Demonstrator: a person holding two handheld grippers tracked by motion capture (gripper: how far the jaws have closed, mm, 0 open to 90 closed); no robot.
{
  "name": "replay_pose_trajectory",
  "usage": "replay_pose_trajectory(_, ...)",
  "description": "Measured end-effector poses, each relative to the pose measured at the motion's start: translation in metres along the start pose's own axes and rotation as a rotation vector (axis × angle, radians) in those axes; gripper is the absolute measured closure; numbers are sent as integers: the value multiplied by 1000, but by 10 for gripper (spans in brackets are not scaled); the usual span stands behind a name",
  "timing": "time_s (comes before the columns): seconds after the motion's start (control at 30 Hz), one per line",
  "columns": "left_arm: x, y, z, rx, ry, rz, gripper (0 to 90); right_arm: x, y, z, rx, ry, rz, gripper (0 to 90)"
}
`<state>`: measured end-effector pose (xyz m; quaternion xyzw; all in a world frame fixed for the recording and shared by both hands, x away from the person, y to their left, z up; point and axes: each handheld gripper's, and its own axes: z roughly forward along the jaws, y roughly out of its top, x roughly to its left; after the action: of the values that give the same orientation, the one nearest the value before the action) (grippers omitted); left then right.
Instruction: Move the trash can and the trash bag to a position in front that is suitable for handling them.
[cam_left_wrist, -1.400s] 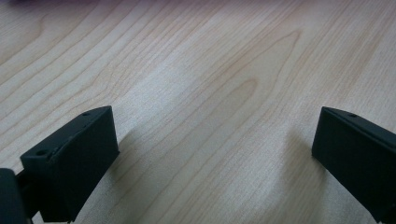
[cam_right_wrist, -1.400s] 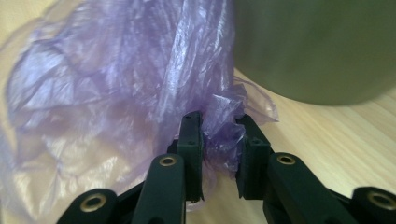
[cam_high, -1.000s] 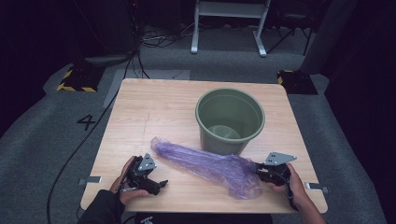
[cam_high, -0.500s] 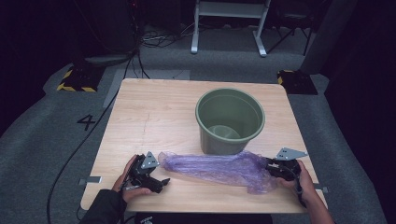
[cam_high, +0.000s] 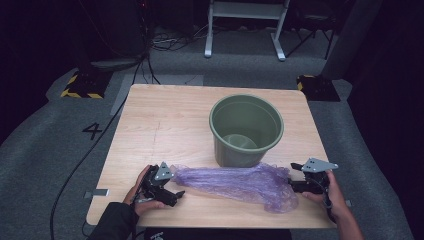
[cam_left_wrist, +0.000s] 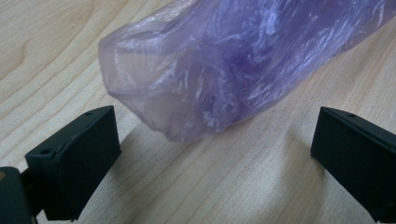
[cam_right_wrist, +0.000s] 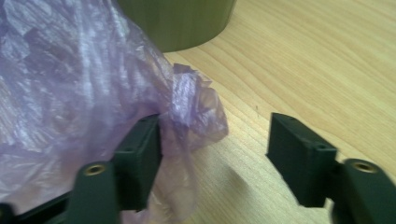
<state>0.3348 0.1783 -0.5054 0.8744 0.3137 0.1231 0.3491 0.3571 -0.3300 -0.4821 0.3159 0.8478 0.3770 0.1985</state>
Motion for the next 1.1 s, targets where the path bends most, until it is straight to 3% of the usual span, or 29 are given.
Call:
replay_pose_trajectory(0.13,0,0,0,1,0,2,9,-5,-2,-6,-5,-6,12,241)
replay_pose_trajectory(0.4,0,1,1,-1,-1,0,9,-15,-1,-35,-93,-15,55,226)
replay_pose_trajectory(0.5,0,2,2,1,1,-1,9,-14,5,-40,-109,-25,63,231)
replay_pose_trajectory(0.63,-1,3,3,-1,0,-6,9,-8,17,-43,-146,-1,61,224)
replay_pose_trajectory(0.7,-1,3,3,0,4,-5,9,6,34,-41,-161,8,23,216)
replay_pose_trajectory(0.77,-1,4,4,1,5,-6,9,11,40,-40,-165,11,17,213)
replay_pose_trajectory(0.83,-1,4,4,1,5,-5,9,27,57,-33,-181,31,20,201)
replay_pose_trajectory(0.93,-1,4,4,0,5,-6,9,39,67,-26,-190,42,49,187)
replay_pose_trajectory(0.97,-1,4,4,0,6,-7,9,50,76,-19,-189,65,52,188)
replay_pose_trajectory(1.1,-1,4,4,1,8,-8,12,67,90,-8,-208,76,26,188)
